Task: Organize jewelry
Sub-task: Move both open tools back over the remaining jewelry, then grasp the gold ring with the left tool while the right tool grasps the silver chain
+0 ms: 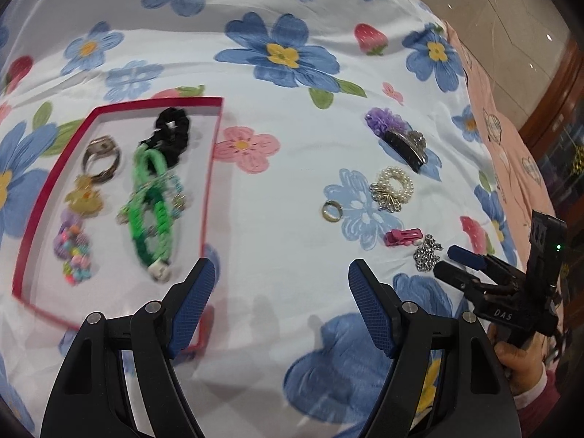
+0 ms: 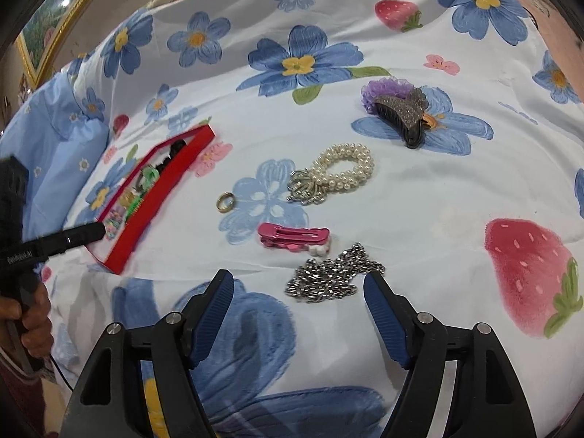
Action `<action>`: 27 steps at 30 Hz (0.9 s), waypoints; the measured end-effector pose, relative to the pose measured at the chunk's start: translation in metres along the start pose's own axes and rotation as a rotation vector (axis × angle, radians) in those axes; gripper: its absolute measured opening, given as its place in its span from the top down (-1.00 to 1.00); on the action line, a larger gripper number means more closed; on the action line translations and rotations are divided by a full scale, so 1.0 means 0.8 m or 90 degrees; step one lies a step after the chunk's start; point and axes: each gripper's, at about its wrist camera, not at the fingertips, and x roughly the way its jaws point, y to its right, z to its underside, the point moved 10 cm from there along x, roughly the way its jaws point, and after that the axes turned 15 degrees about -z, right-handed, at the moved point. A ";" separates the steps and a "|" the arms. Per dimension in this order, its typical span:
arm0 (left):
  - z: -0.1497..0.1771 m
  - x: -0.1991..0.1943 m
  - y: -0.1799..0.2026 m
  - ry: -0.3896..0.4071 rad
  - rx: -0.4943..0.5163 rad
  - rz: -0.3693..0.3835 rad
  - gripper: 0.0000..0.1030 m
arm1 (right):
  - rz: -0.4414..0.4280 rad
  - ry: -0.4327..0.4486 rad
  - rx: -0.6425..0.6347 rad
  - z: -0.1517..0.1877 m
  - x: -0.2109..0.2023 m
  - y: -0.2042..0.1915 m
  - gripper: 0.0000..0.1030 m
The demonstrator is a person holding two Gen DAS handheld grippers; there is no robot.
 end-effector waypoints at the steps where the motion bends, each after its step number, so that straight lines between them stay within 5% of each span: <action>1: -0.003 0.005 0.006 -0.001 0.009 0.000 -0.48 | 0.004 -0.003 -0.003 0.000 0.002 0.003 -0.47; 15: -0.026 0.096 0.072 -0.038 0.087 -0.003 -0.47 | 0.044 -0.042 -0.046 0.001 0.031 0.027 -0.45; 19: -0.028 0.114 0.082 -0.039 0.095 -0.007 -0.43 | 0.068 -0.038 -0.052 0.000 0.029 0.033 -0.09; 22: -0.030 0.120 0.087 -0.035 0.096 -0.007 -0.19 | 0.074 -0.031 -0.041 -0.001 0.025 0.040 0.16; 27: -0.033 0.125 0.097 -0.028 0.105 0.005 0.59 | 0.083 -0.024 -0.049 -0.002 0.026 0.039 0.46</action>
